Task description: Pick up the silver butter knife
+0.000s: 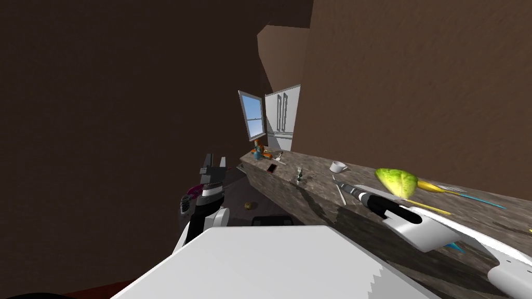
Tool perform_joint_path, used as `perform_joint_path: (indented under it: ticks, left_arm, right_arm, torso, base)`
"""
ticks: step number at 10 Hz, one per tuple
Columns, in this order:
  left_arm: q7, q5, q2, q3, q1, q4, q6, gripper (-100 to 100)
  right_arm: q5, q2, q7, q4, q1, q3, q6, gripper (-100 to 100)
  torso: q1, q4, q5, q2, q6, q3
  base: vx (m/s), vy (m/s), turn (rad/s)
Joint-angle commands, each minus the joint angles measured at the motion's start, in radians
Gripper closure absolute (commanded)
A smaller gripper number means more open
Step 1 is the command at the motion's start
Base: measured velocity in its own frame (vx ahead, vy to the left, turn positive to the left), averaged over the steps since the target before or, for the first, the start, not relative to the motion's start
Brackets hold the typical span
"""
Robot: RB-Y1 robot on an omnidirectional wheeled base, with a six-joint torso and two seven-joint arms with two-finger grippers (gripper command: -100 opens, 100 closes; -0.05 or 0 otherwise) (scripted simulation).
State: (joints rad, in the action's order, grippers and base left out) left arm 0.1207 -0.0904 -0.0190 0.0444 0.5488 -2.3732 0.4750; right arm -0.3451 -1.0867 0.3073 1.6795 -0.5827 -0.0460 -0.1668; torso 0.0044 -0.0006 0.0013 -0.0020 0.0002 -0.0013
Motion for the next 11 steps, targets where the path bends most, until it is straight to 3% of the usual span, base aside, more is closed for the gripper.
perform_joint_path:
  ticks: [1,8,9,10,11]
  left_arm:
    - [0.0,0.0,0.0,0.0,0.0,0.0,0.0,0]
    - [0.0,0.0,0.0,0.0,0.0,0.0,0.0,0]
    - [0.0,0.0,0.0,0.0,0.0,0.0,0.0,0]
    - [0.0,0.0,0.0,0.0,0.0,0.0,0.0,0]
    - [0.0,0.0,0.0,0.0,0.0,0.0,0.0,0]
  right_arm:
    - [0.001,-0.011,0.004,0.01,-0.028,-0.008,-0.025,-100]
    - [-0.017,-0.143,0.045,-0.134,-0.103,0.066,-0.128,-100]
    - [-0.018,-0.134,0.043,-0.134,-0.081,0.07,-0.119,-100]
    - [-0.019,-0.136,0.044,-0.136,-0.082,0.071,-0.121,0]
    - [-0.028,-0.117,0.056,-0.186,-0.032,0.1,-0.151,-100]
  torso:
    - [0.0,0.0,0.0,0.0,0.0,0.0]
    - [0.0,0.0,0.0,0.001,0.0,0.0]
    - [0.0,0.0,0.0,0.001,0.0,0.0]
    - [-0.002,0.001,0.0,0.002,0.001,0.001]
    - [-0.003,0.001,-0.001,0.004,0.001,0.002]
  base:
    - [0.046,0.05,0.053]
    - [0.057,0.064,0.124]
    - [0.025,0.024,0.018]
    - [0.0,0.0,0.0]
    - [-0.101,-0.013,0.199]
